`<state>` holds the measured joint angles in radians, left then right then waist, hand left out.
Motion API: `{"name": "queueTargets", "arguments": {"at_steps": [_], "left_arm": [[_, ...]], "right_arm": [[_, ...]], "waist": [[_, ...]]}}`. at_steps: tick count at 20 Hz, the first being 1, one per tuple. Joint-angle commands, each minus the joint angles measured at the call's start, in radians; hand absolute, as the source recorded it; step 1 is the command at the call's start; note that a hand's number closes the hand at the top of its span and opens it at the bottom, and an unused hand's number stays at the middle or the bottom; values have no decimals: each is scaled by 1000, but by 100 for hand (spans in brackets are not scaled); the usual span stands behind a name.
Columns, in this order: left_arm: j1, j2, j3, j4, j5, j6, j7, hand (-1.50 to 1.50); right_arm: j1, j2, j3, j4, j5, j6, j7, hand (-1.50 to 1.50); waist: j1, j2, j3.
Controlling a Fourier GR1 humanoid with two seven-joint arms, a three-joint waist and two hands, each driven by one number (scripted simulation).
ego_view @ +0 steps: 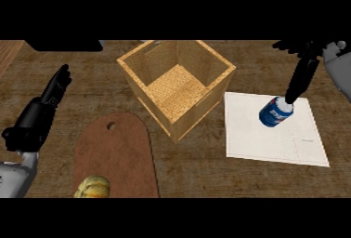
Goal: Pick the can from the placemat and place it in the basket
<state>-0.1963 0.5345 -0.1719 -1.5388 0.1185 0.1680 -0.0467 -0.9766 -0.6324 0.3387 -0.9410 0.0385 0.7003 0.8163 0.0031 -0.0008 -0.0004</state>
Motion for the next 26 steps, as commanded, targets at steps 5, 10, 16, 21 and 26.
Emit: {"name": "queueTargets", "arguments": {"at_steps": [5,10,16,21,26], "left_arm": [[-51,-32,35,59,-12,-60,6,0],[-10,-44,86,36,-28,-88,1,0],[12,-68,105,28,-58,-124,-23,0],[-79,-82,129,43,-80,-143,75,0],[-33,-126,150,40,-119,-151,27,0]], "right_arm": [[97,72,13,26,95,8,6,-150],[162,37,-37,-37,166,33,-34,-150],[226,80,-55,-13,286,-53,-148,-150],[216,91,-81,15,364,-62,-190,-150],[296,147,-136,-106,368,-45,-105,-150]], "waist": [[1,3,0],[0,1,0],[5,2,1],[3,3,1],[-2,0,0]]}}
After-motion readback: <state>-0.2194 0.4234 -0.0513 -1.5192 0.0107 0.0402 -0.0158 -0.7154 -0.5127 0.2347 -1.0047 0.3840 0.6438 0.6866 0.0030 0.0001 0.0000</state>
